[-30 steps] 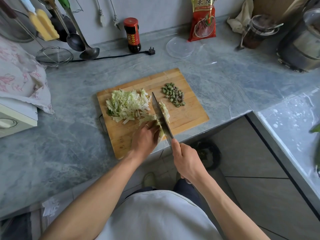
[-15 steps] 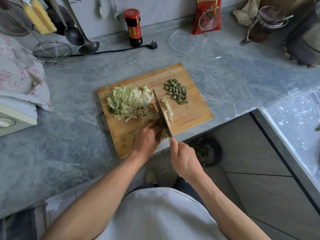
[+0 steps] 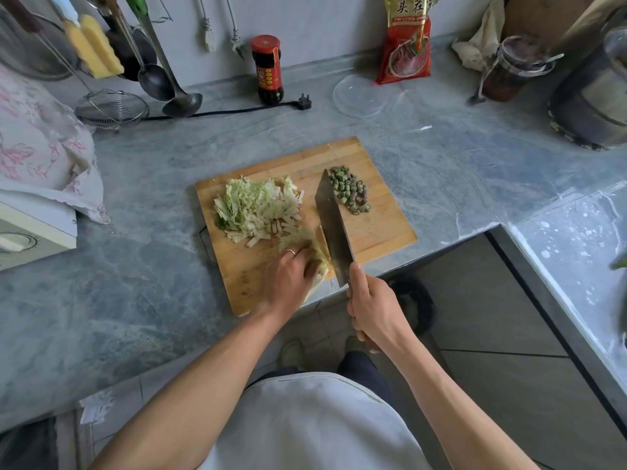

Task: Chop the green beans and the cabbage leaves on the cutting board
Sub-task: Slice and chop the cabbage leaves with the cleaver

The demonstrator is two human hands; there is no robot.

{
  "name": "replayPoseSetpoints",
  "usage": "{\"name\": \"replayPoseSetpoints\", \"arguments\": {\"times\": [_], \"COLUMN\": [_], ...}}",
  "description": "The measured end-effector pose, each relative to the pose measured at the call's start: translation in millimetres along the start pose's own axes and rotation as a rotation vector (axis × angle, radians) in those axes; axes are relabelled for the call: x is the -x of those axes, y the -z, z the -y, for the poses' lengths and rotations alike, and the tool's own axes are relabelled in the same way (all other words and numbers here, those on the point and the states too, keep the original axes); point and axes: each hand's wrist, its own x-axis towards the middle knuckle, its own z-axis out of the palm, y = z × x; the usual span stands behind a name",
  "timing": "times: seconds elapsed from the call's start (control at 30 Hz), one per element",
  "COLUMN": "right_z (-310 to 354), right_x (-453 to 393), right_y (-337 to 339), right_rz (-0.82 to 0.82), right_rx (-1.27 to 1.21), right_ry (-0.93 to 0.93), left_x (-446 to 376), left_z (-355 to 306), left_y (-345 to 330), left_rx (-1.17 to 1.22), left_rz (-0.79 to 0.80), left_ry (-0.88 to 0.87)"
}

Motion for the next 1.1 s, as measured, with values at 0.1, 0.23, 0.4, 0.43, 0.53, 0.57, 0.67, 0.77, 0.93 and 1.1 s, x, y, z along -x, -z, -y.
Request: {"name": "replayPoseSetpoints", "arguments": {"times": [0.1,0.23,0.4,0.43,0.53,0.57,0.67,0.77,0.93,1.1], "right_z": [-1.7,-5.5,-10.8,-11.5,-11.2,-10.9,-11.0,-14.6,-21.2,-13.2], "right_x": [7.8,14.6,15.8,17.3,21.4,22.0,21.3,18.4,14.4,9.4], "right_y": [2.3,-1.2,-1.5,-0.3,3.1,3.3,2.6,-0.1,-9.6,-15.3], "right_rz": [0.037,0.049,0.050,0.053,0.062,0.065,0.059,0.046,0.003,-0.005], "right_rx": [0.035,0.092,0.129,0.137,0.144,0.152,0.181,0.180,0.180,0.136], "right_ry": [0.015,0.035,0.049,0.057,0.059,0.058,0.060,0.060,0.078,0.096], "left_x": [-1.7,-3.9,-0.8,-0.7,-0.8,-0.7,-0.3,0.6,2.2,4.2], "left_z": [1.0,3.4,-5.0,-8.1,-14.0,-14.4,-14.5,-13.9,-11.5,-16.2], "left_y": [-1.2,-1.8,0.3,1.5,2.0,2.1,3.0,1.6,-0.4,2.7], "left_rx": [-0.048,-0.063,-0.051,-0.063,-0.102,-0.102,-0.061,-0.040,-0.040,-0.022], "left_rz": [0.014,0.027,-0.007,-0.020,-0.056,-0.065,-0.064,-0.047,-0.049,-0.070], "left_ry": [-0.029,-0.061,-0.034,-0.026,-0.051,-0.059,-0.046,-0.022,-0.029,-0.042]}}
